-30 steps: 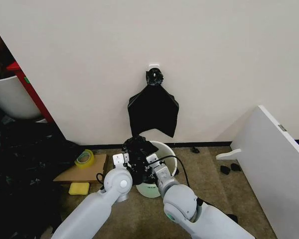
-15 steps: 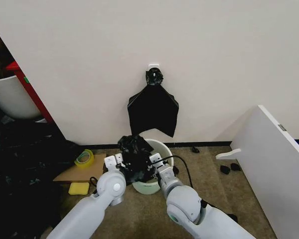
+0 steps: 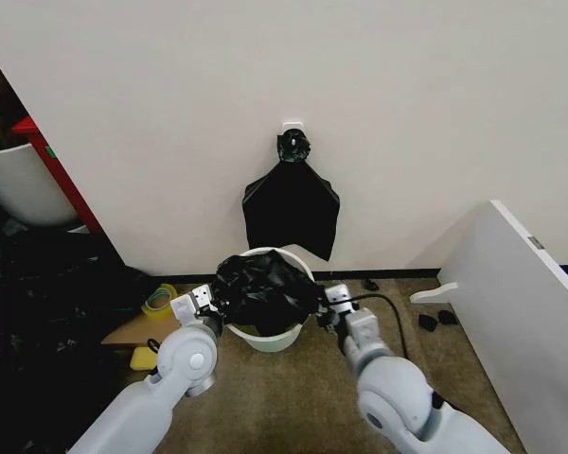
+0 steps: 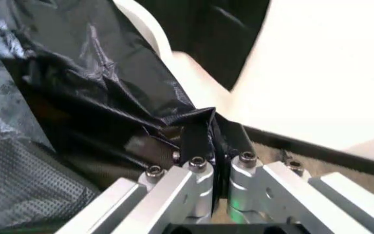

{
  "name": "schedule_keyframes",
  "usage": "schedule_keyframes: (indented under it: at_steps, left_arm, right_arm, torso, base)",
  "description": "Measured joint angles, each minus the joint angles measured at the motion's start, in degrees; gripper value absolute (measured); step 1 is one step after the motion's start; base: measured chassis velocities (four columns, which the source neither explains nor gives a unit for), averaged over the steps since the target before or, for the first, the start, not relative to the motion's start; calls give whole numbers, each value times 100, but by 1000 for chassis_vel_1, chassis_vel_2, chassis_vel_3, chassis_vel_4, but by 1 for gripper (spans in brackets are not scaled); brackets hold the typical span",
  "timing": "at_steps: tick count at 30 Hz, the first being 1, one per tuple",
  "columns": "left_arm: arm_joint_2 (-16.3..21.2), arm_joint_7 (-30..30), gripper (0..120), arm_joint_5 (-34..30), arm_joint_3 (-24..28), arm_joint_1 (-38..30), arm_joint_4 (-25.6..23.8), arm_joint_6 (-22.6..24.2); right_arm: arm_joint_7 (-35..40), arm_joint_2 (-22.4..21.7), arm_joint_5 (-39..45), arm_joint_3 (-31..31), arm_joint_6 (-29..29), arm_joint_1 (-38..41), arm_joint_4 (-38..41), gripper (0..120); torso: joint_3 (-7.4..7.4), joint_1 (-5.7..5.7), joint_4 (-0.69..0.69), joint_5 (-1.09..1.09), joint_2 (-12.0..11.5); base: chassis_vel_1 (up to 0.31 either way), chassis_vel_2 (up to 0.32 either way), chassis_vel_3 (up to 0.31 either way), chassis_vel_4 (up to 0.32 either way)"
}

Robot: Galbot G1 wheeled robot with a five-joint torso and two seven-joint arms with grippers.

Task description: Place the garbage bag over the trash bin.

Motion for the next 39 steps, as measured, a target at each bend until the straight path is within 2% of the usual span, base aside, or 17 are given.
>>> schedule_keyframes:
  at_steps: [8,17,20,22,24,26,29,30,33,34,38,39]
  left_arm:
    - [77,-7,1,4,-100,185,-216,3]
    - [250,3,1,139,-161,377,-477,35]
    - [287,38,1,195,-154,399,-559,74]
    - [296,47,1,205,-147,399,-568,85]
    - [311,60,1,213,-133,375,-570,101]
    - [311,62,1,214,-130,357,-560,102]
    - [309,62,1,213,-112,311,-521,126]
    - [309,62,1,213,-112,311,-521,126]
    - [362,85,1,249,-78,287,-516,205]
    - [362,85,1,249,-78,287,-516,205]
    - [441,124,1,321,-5,283,-613,419]
    - [441,124,1,321,-5,283,-613,419]
  right_arm:
    - [-118,-5,-173,258,137,-508,119,0]
    - [-369,4,-404,269,278,-776,417,2]
    - [-754,-56,-603,303,526,-1003,651,16]
    - [-874,-80,-645,341,604,-1069,722,19]
    - [-1115,-132,-701,470,737,-1244,927,32]
    - [-1179,-158,-705,535,760,-1304,999,34]
    - [-1345,-264,-683,800,822,-1508,1207,48]
    - [-1345,-264,-683,800,822,-1508,1207,48]
    - [-1654,-450,-722,1070,936,-1649,1439,65]
    - [-1654,-450,-722,1070,936,-1649,1439,65]
    - [-2127,-758,-885,960,1212,-1496,1492,82]
    - [-2127,-758,-885,960,1212,-1496,1492,82]
  torso:
    - [0,0,0,-1,0]
    - [0,0,2,0,0]
    - [0,0,0,0,0]
    - [0,0,0,-1,0]
    - [0,0,0,0,0]
    - [-1,0,0,-1,0]
    - [0,0,0,0,0]
    - [0,0,0,0,0]
    - [0,0,0,0,0]
    - [0,0,0,0,0]
    - [0,0,0,0,0]
    - [0,0,0,0,0]
  base:
    - [0,0,0,0]
    - [0,0,0,0]
    - [0,0,0,0]
    - [0,0,0,0]
    - [0,0,0,0]
    - [0,0,0,0]
    - [0,0,0,0]
    - [0,0,0,0]
    - [0,0,0,0]
    - [0,0,0,0]
    - [0,0,0,0]
    - [0,0,0,0]
